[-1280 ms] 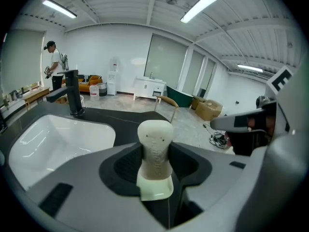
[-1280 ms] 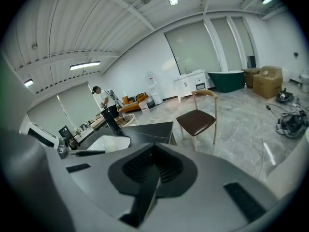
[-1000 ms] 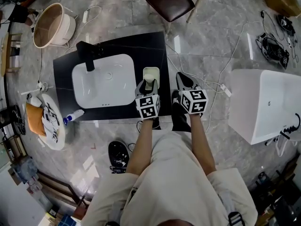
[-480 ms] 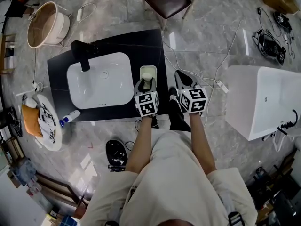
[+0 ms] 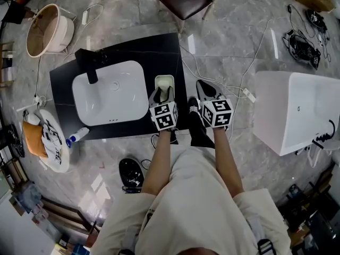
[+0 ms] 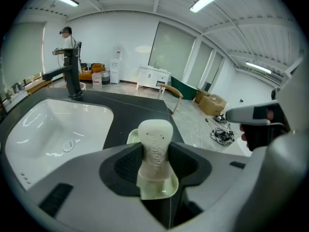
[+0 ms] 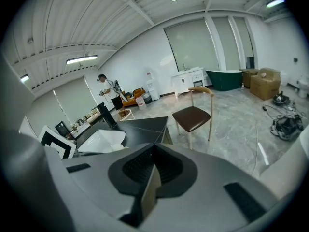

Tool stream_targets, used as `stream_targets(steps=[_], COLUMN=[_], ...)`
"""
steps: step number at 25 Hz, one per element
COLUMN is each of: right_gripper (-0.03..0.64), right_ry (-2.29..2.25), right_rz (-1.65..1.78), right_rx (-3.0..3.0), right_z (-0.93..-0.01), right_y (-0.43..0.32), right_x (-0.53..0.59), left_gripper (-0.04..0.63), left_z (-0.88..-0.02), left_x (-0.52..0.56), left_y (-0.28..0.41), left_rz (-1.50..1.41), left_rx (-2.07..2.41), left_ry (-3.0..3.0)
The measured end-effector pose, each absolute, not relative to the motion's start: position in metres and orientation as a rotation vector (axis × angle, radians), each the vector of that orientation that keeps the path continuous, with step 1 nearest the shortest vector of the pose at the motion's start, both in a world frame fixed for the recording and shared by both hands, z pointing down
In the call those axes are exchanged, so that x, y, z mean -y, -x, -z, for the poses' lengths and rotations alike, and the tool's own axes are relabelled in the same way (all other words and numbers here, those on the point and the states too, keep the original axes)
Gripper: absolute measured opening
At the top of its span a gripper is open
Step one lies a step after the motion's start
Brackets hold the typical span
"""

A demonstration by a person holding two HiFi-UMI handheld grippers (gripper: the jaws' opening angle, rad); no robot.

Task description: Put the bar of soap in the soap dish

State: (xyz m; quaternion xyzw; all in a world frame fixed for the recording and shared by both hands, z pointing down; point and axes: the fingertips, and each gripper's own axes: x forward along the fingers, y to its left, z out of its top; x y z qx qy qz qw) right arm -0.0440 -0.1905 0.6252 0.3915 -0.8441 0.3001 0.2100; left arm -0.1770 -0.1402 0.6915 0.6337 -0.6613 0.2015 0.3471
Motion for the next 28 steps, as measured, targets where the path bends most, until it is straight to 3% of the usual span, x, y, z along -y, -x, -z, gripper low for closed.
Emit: stream_targets(steps=[28], right_gripper=[0.005], right_ry=[-1.059], right_rz=[-0.852], right_rx=[2.345], right_z=[-0.628], right_y=[0.053], right_x=[0.181], left_gripper=[0.179], left_z=[-0.672], left_x=[0.144], left_y=[0.183], left_rz=[-0.565], left_rx=[1.768], left_ry=[-1.696])
